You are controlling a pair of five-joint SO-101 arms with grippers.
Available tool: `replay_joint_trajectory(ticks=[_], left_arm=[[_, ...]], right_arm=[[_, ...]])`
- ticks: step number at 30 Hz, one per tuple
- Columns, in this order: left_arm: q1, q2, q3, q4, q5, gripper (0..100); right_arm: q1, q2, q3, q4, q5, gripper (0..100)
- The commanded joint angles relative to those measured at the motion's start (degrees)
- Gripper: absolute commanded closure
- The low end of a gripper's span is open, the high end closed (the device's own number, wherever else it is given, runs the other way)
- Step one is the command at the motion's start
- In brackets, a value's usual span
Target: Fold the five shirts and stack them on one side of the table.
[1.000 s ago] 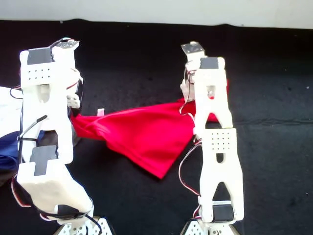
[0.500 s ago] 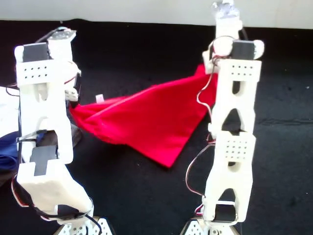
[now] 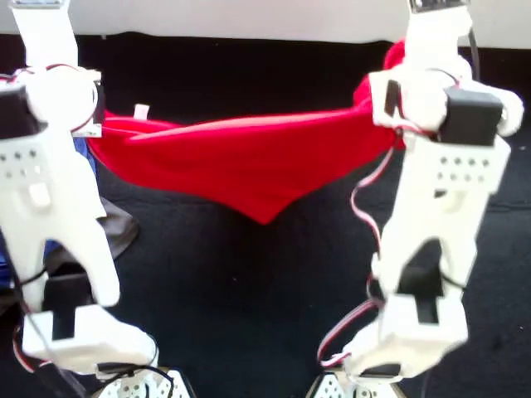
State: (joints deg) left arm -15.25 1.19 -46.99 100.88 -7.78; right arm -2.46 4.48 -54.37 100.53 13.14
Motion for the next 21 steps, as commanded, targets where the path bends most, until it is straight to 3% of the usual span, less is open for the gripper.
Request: replay_joint_trajectory(ticks=[1, 6, 13, 17, 21], left_arm=[[2.95, -4.70, 1.36, 0.09, -0.09, 99], [4.35, -5.23, 15.08, -0.35, -0.09, 99], [4.09, -5.23, 39.78, -7.74, -0.26, 99], [4.00, -5.23, 48.04, -11.96, -0.26, 99], [4.00, -5.23, 50.59, -13.98, -0.26, 99]], right_arm=[[0.48, -13.58, 17.45, 0.57, -2.90, 99.2], [0.13, -24.75, 48.13, -3.47, -2.90, 99.2], [0.13, -32.75, 89.27, -22.37, 0.18, 99.2], [0.22, -35.21, 98.33, -23.69, 7.56, 99.2], [0.22, -37.67, 97.98, -17.80, 13.80, 98.8]])
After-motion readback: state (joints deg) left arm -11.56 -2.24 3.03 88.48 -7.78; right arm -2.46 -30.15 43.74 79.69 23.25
